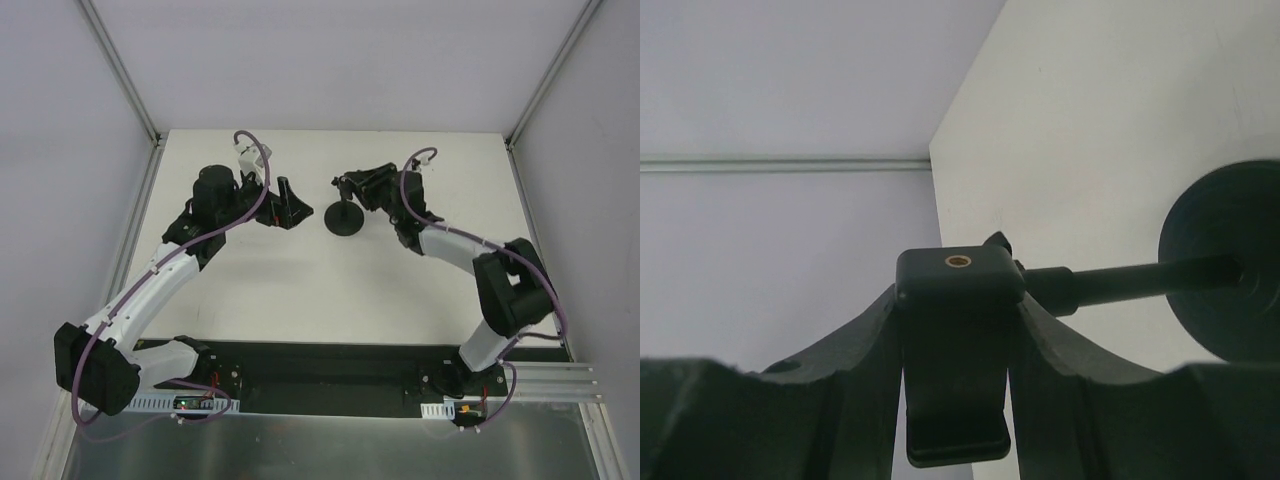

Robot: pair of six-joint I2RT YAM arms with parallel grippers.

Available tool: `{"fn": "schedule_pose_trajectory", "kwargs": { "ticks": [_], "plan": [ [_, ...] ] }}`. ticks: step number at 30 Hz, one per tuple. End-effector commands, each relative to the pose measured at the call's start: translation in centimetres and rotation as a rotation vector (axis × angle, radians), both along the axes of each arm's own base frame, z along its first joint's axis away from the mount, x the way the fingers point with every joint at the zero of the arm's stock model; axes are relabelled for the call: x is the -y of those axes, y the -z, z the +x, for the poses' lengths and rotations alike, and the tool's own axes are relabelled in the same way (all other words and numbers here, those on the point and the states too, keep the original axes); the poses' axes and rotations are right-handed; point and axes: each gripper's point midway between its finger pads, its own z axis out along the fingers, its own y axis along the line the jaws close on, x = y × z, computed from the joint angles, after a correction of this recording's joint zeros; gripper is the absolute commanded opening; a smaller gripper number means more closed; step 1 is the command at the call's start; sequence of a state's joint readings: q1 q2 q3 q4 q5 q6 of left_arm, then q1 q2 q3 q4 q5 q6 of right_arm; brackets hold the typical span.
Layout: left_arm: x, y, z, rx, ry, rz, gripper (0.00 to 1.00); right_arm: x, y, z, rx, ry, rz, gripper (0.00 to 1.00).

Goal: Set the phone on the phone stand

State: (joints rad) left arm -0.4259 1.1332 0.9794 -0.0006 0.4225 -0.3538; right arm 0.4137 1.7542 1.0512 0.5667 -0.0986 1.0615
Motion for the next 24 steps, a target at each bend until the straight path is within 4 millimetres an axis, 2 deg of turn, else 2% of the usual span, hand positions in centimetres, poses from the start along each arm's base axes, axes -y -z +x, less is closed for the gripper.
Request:
{"fn": "schedule_pose_trajectory", "kwargs": {
  "ticks": [1,2,4,5,8,10,14,15,16,19,20,21,24],
  "plan": [
    [1.3,-2.2,-0.6,-0.055,0.029,-0.107,0.93,4.0,-5.1,-3.8,0.187,0.375,-0.065,0.01],
    [1.3,-2.2,-0.5,-0.072,0.018,-0.118,0.92,2.2,-4.8,-5.7,0.188,0.354,-0.097,0.01],
    [1.5,-2.2,-0.4,-0.115,0.005,-0.146,0.91,2.0,-4.4,-6.9,0.189,0.373,-0.121,0.01],
    [1.7,-2.4,-0.6,-0.122,0.015,-0.152,0.91,1.0,-4.0,-7.4,0.185,0.352,-0.118,0.01],
    [1.8,-2.7,0.1,-0.124,0.013,-0.129,0.91,-0.9,-3.0,-7.5,0.174,0.299,-0.072,0.11],
    [1.6,-3.7,0.6,-0.090,0.010,-0.107,0.91,-2.0,-3.3,-7.5,0.184,0.262,-0.026,0.13],
    [1.5,-3.4,2.0,-0.064,-0.014,-0.066,0.92,-2.8,-2.9,-7.5,0.167,0.235,0.000,0.16],
    [1.5,-3.4,2.3,-0.056,-0.012,-0.059,0.91,-2.8,-3.0,-7.5,0.172,0.232,-0.003,0.28],
    [1.7,-3.2,2.3,-0.050,0.012,-0.050,0.91,-2.9,-3.3,-7.5,0.182,0.228,-0.006,0.34],
    [2.3,-1.7,1.9,-0.087,0.094,-0.043,0.92,-2.6,-4.3,-7.6,0.241,0.214,-0.065,0.68],
    [2.5,-1.0,2.0,-0.099,0.110,-0.034,0.92,-2.4,-4.9,-7.8,0.260,0.215,-0.073,0.92],
    [2.5,-0.3,1.9,-0.115,0.118,-0.025,0.91,-2.3,-5.0,-7.8,0.271,0.217,-0.092,0.96],
    [2.7,0.8,1.9,-0.143,0.133,-0.010,0.89,-1.6,-5.0,-7.9,0.281,0.233,-0.115,0.96]
  ]
}}
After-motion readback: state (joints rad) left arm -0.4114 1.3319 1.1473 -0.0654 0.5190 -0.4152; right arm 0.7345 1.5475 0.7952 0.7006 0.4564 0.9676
